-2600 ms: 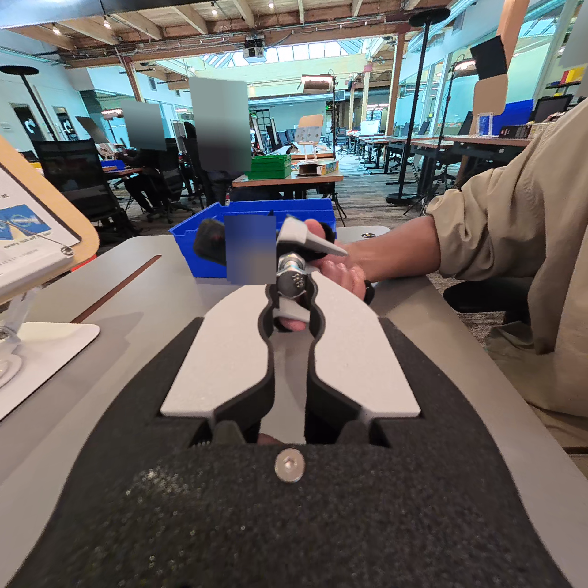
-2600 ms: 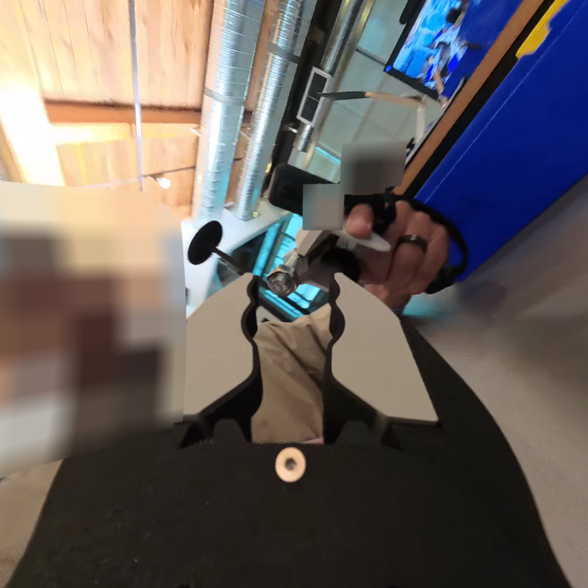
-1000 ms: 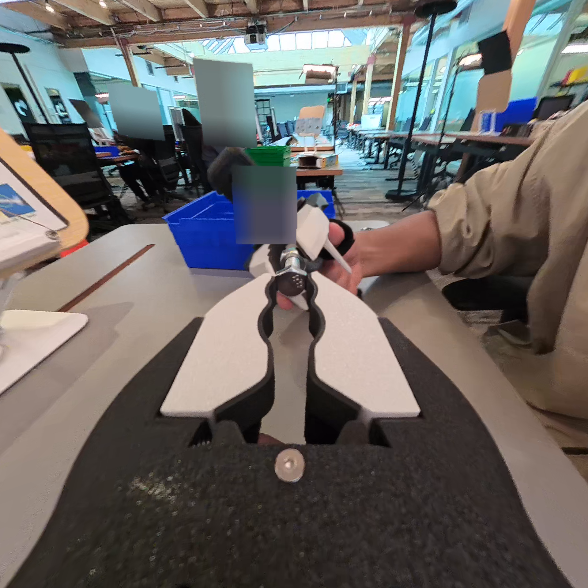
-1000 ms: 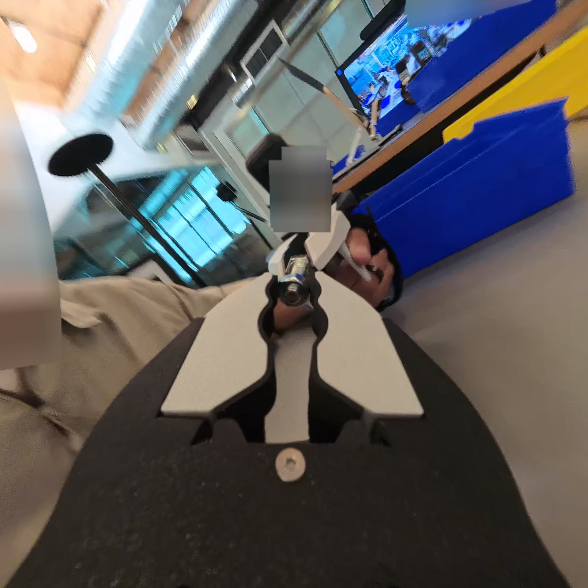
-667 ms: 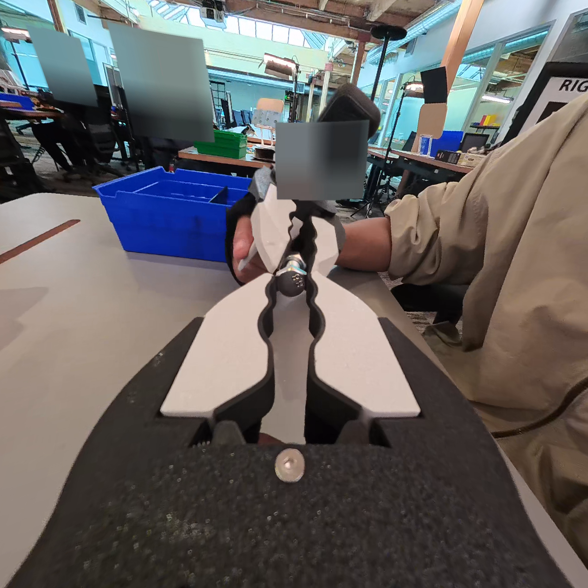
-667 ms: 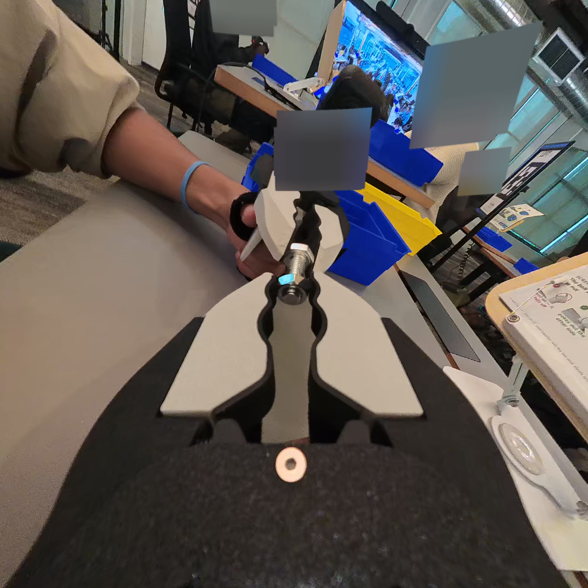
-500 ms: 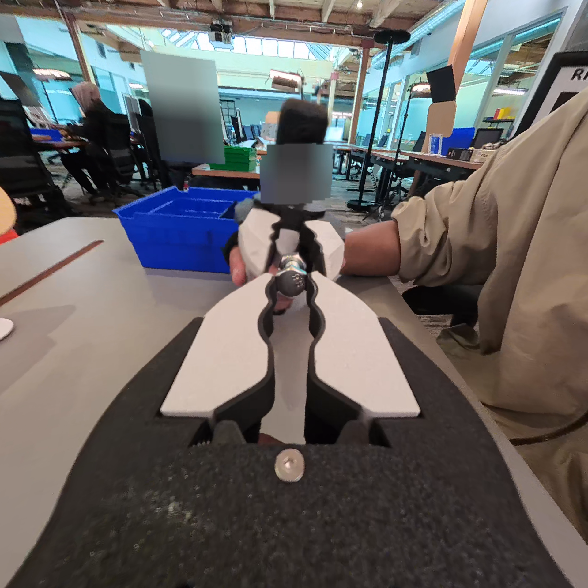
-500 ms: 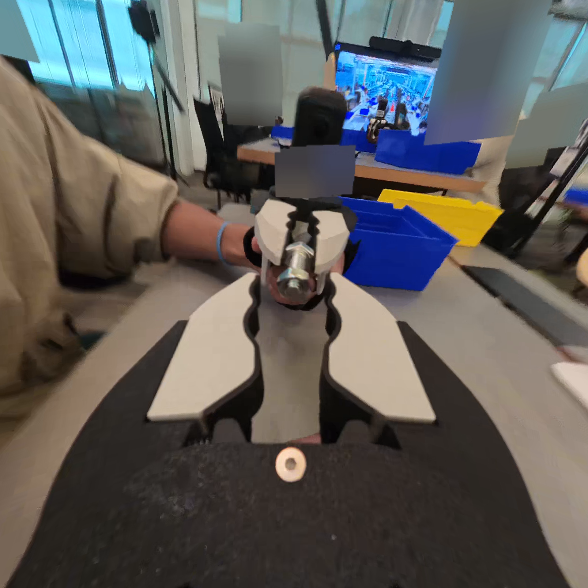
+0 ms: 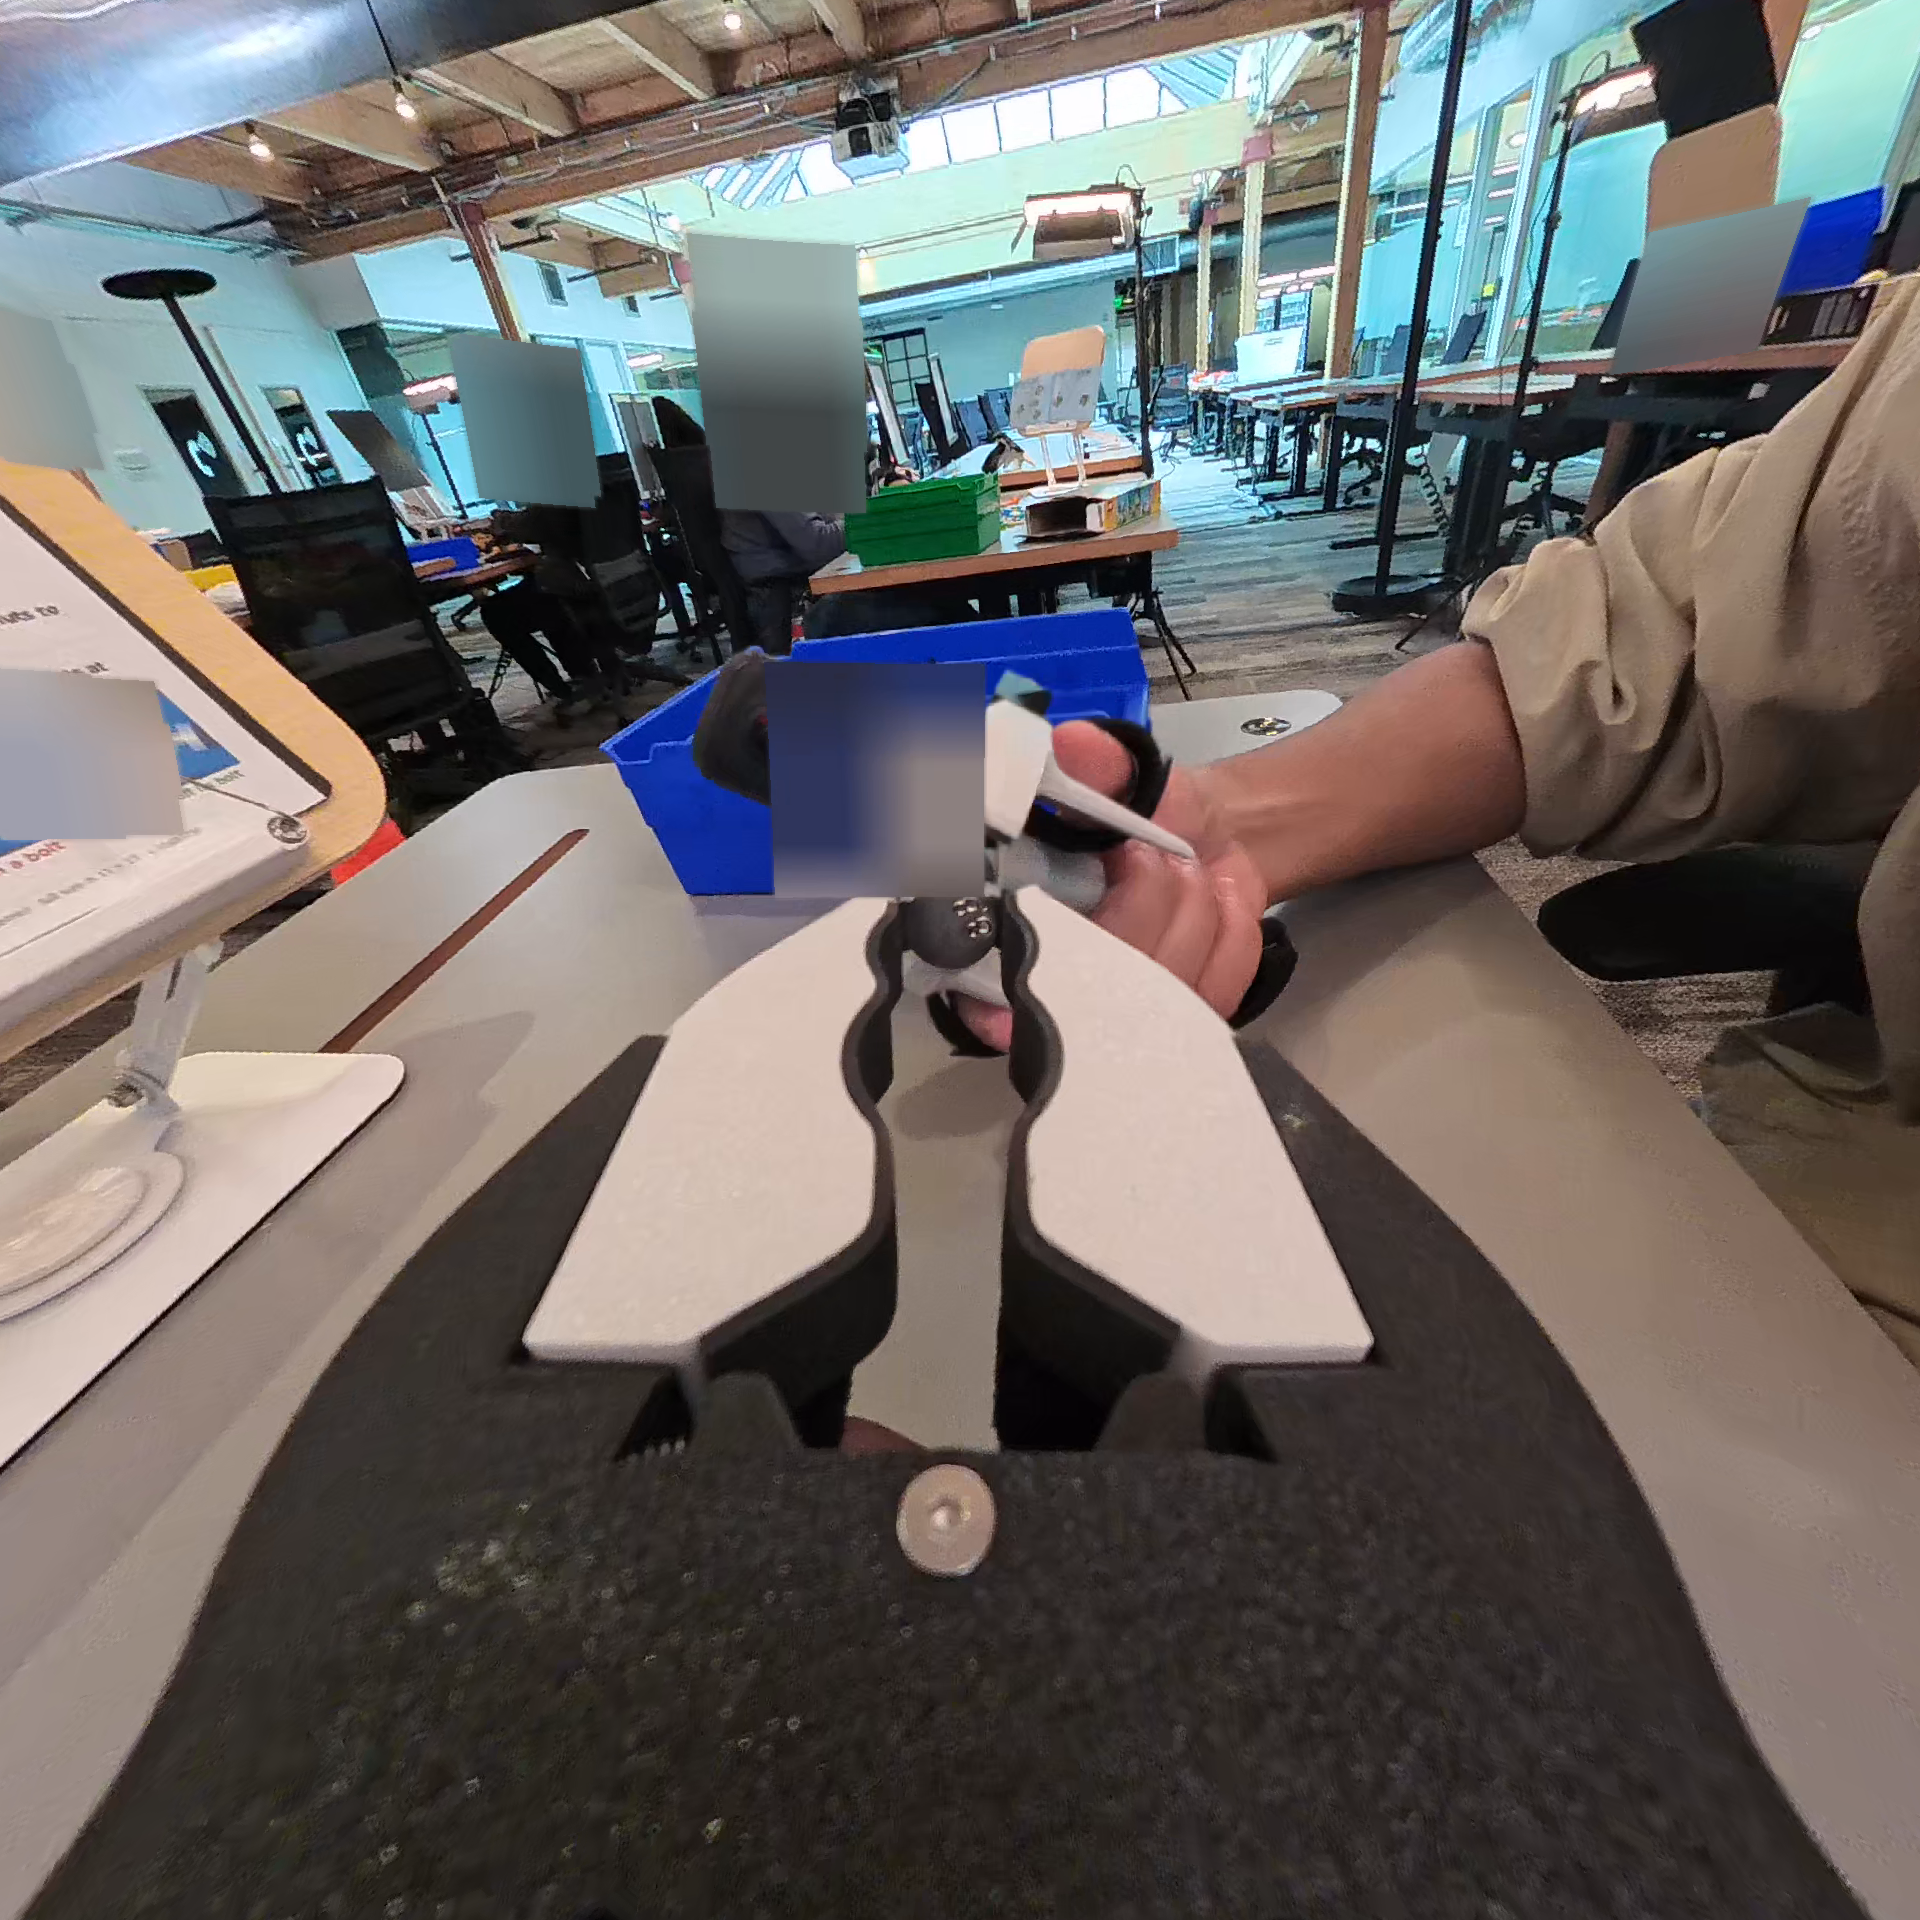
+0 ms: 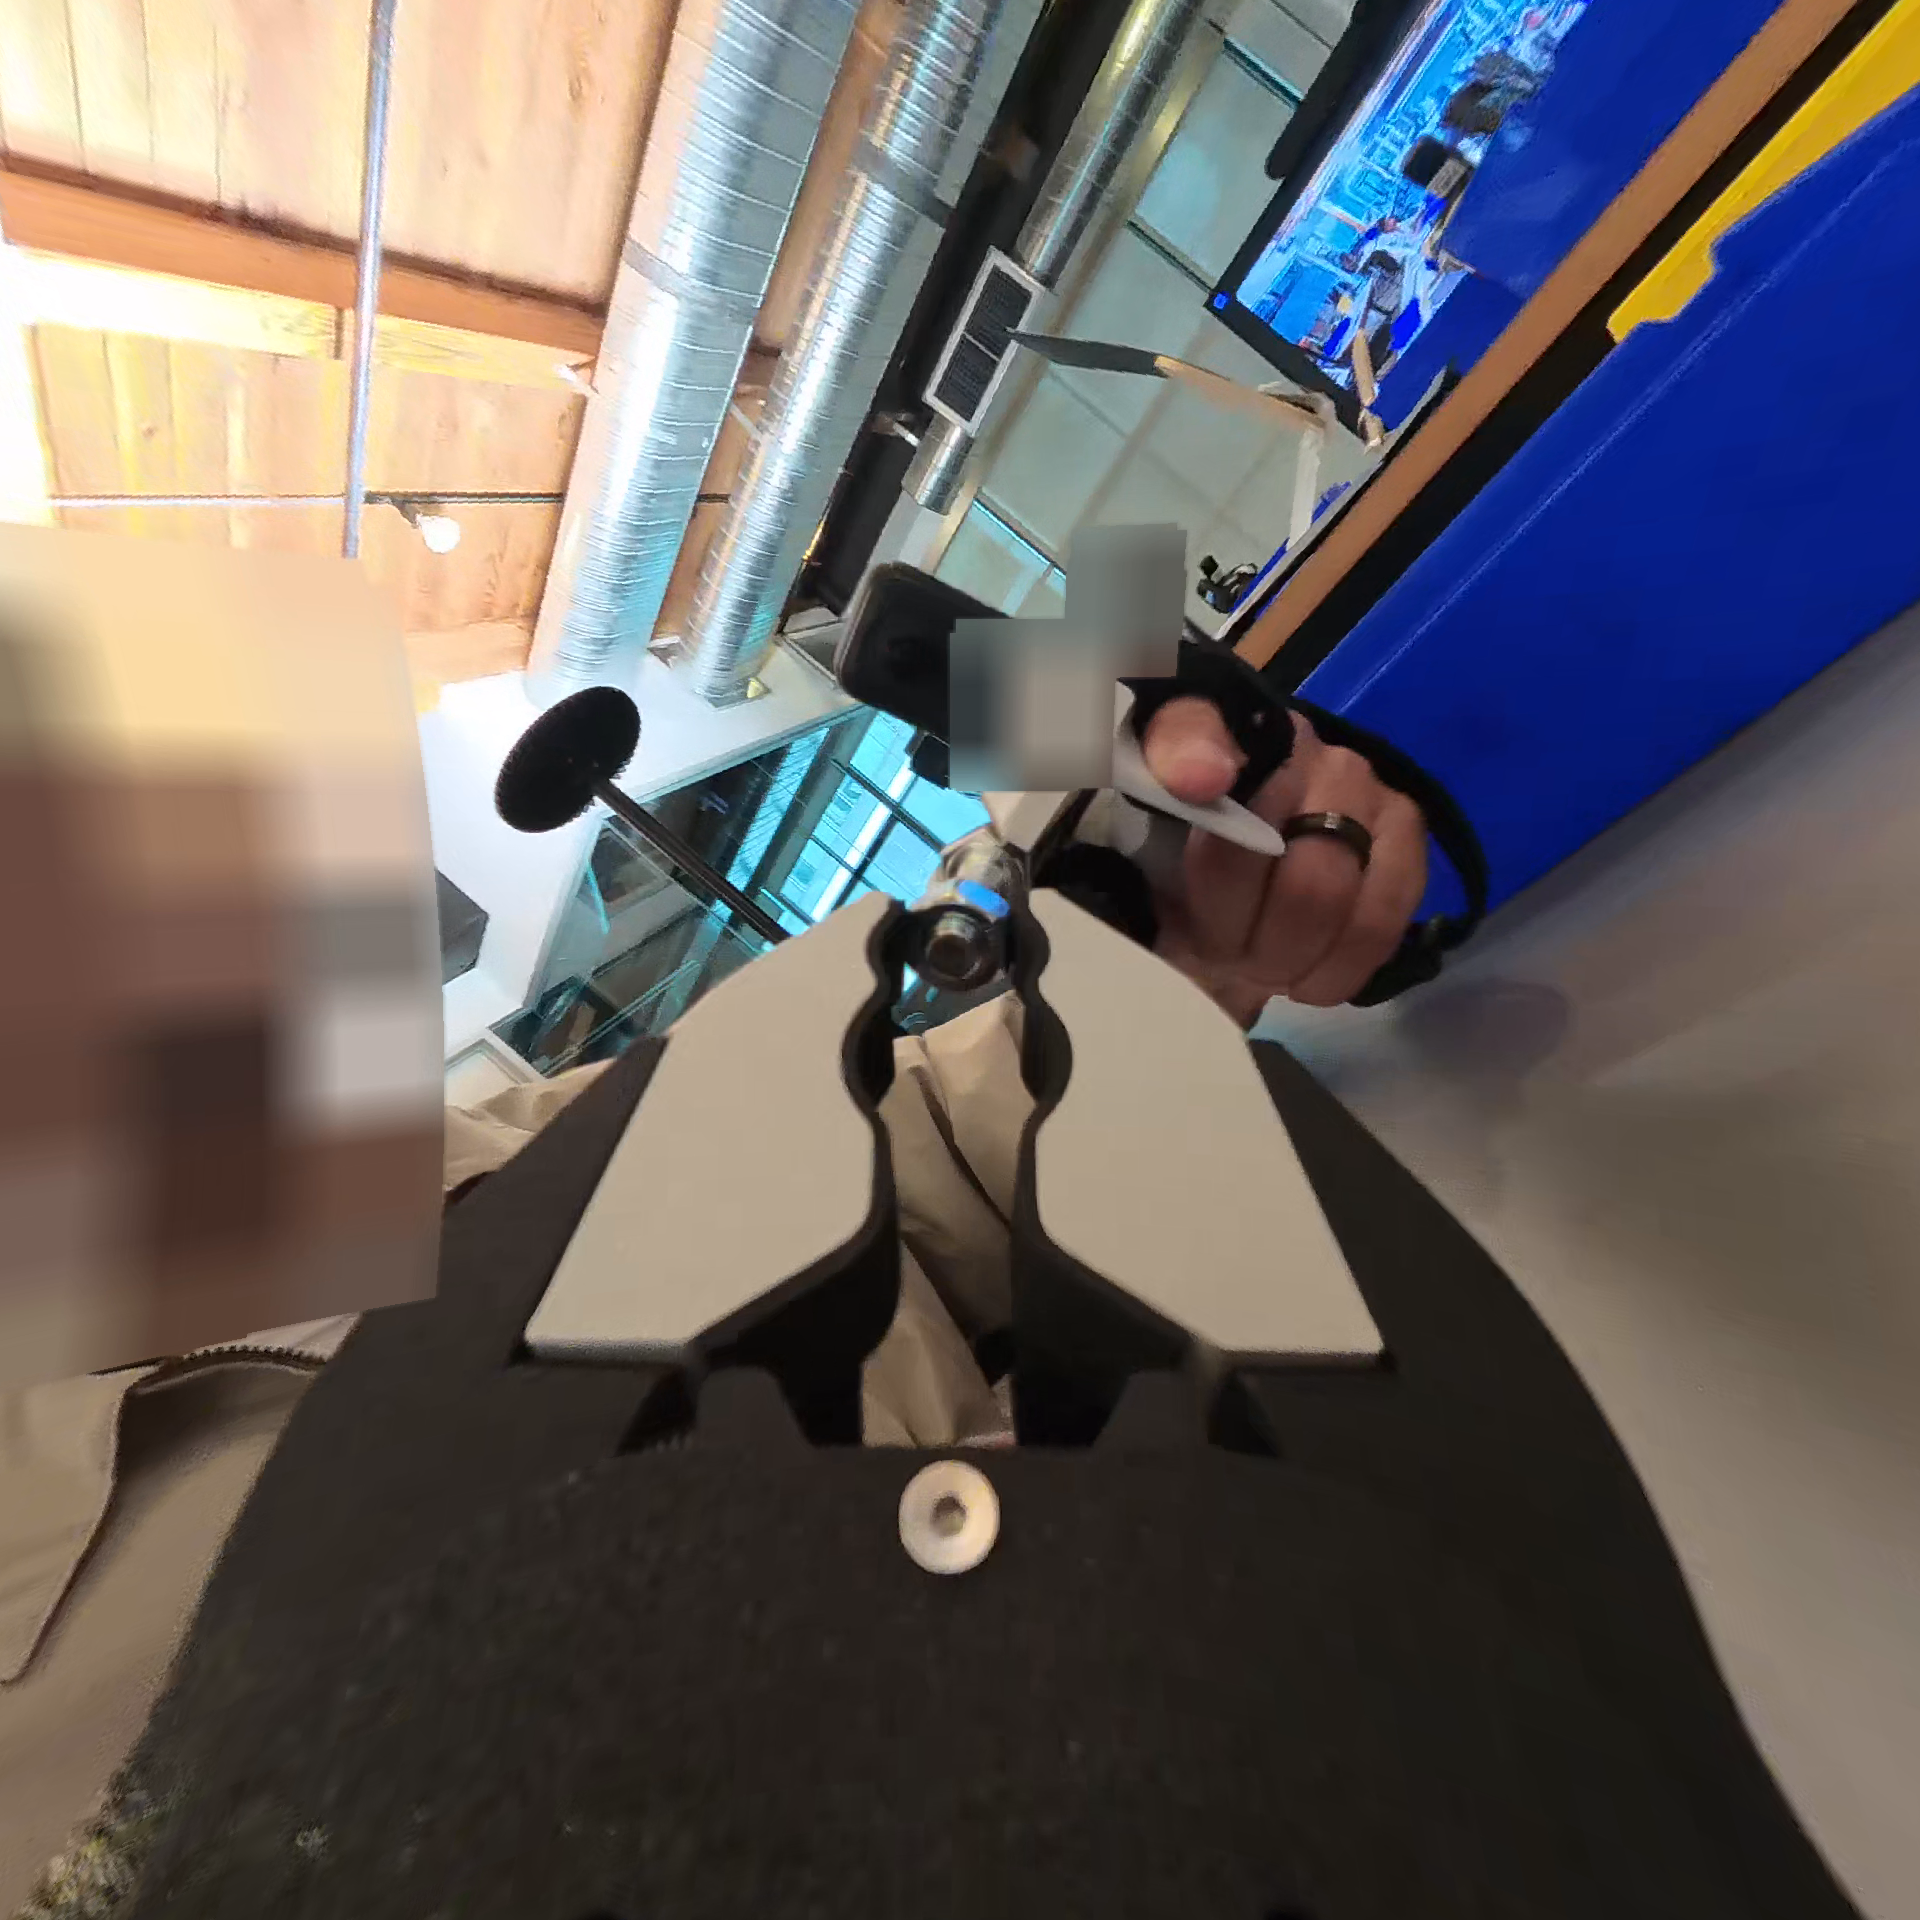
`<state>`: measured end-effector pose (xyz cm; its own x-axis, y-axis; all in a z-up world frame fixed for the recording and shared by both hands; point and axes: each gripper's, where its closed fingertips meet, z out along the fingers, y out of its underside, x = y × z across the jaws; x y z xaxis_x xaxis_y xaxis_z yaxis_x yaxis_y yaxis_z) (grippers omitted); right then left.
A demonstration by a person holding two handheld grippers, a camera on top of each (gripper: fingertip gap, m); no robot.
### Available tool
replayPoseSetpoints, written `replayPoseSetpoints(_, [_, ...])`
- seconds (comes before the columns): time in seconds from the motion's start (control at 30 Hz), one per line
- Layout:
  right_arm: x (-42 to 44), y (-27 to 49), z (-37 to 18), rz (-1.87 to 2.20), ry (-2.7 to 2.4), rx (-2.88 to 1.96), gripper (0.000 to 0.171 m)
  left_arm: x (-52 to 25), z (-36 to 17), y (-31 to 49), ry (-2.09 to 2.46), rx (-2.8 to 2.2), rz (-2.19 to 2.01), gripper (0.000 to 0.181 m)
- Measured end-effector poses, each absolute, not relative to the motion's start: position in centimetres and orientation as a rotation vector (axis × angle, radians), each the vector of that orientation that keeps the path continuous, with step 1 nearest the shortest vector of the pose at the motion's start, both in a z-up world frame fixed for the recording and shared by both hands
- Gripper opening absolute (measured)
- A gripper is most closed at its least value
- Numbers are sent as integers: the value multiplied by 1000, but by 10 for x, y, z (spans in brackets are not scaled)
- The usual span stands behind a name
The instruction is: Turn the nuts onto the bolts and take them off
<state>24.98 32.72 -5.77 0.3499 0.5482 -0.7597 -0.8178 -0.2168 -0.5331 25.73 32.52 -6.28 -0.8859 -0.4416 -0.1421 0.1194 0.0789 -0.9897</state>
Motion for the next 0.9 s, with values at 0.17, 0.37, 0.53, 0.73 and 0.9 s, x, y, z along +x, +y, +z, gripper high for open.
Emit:
replayPoseSetpoints(0.17, [254,329,-64,1126,242,-1348,19,261,-68,326,1986,-362,-1862,17])
replayPoseSetpoints(0.37, [243,319,-71,384,-240,-1550,19,247,-69,315,2066,-387,-2097,17])
replayPoseSetpoints(0.53, [242,316,-79,-135,-509,-1560,19,241,-73,310,2121,-386,-2159,17])
replayPoseSetpoints(0.73, [246,313,-61,304,-246,-1470,38,242,-59,317,2019,-346,-2136,17])
replayPoseSetpoints(0.9, [258,318,-52,1043,147,-1354,54,254,-58,326,1940,-323,-1935,17])
